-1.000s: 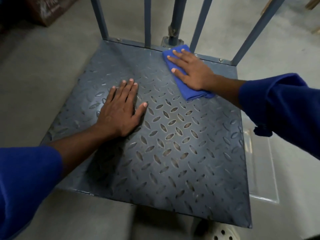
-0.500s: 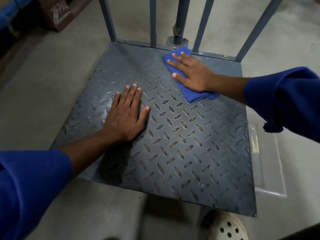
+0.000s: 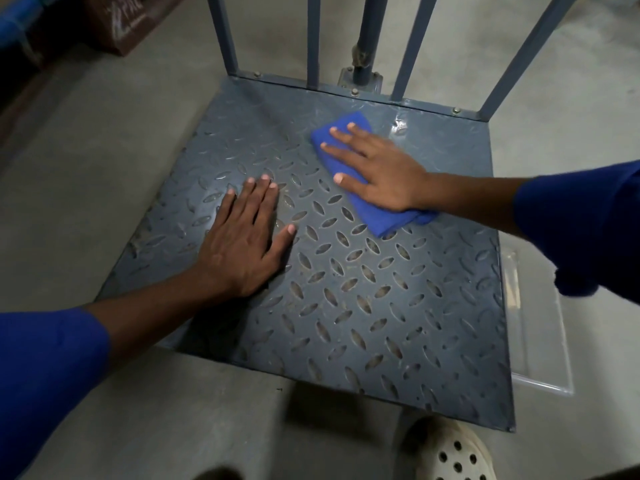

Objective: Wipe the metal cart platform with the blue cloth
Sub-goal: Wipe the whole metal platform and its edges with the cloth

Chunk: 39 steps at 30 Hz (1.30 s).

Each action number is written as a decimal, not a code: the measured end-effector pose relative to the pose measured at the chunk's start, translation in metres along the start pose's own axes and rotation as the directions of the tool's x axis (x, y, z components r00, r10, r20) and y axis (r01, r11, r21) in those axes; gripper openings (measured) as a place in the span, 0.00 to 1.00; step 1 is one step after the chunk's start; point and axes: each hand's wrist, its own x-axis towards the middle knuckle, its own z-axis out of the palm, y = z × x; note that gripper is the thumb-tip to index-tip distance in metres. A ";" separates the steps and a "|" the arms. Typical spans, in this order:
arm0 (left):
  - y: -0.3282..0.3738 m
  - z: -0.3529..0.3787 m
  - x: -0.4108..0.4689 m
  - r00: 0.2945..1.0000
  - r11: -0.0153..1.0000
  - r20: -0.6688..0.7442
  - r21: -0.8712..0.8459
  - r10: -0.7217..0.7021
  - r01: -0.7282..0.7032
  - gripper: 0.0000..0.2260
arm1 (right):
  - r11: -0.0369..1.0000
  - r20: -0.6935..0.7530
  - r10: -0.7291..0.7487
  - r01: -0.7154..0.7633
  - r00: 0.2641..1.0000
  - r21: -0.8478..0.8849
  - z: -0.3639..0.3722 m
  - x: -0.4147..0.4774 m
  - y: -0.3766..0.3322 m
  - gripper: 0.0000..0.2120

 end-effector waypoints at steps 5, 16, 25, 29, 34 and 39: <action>-0.007 0.003 -0.001 0.999 1.000 -0.021 0.002 0.024 -0.024 0.35 | 0.918 0.035 -0.391 0.393 0.920 -0.048 0.013 -0.021 -0.052 0.30; -0.019 -0.005 -0.011 0.999 0.999 -0.009 -0.011 0.038 -0.038 0.32 | 0.973 0.036 -0.231 0.232 0.972 -0.015 0.009 -0.037 -0.053 0.34; -0.028 -0.011 -0.022 0.999 0.999 -0.003 0.000 0.032 -0.032 0.28 | 0.967 0.039 -0.254 0.254 0.966 0.010 0.006 -0.036 -0.038 0.32; -0.030 -0.014 -0.027 1.000 1.000 0.003 -0.019 0.023 -0.023 0.28 | 0.989 0.008 -0.145 0.145 0.989 -0.002 0.020 -0.057 -0.088 0.33; -0.032 -0.014 -0.027 0.999 0.999 -0.008 -0.038 0.035 -0.035 0.29 | 0.893 0.010 -0.448 0.448 0.894 -0.032 0.035 -0.086 -0.136 0.33; -0.037 -0.017 -0.034 0.999 0.999 0.012 -0.027 0.033 -0.033 0.29 | 0.880 0.063 -0.473 0.475 0.879 -0.028 0.018 -0.056 -0.080 0.31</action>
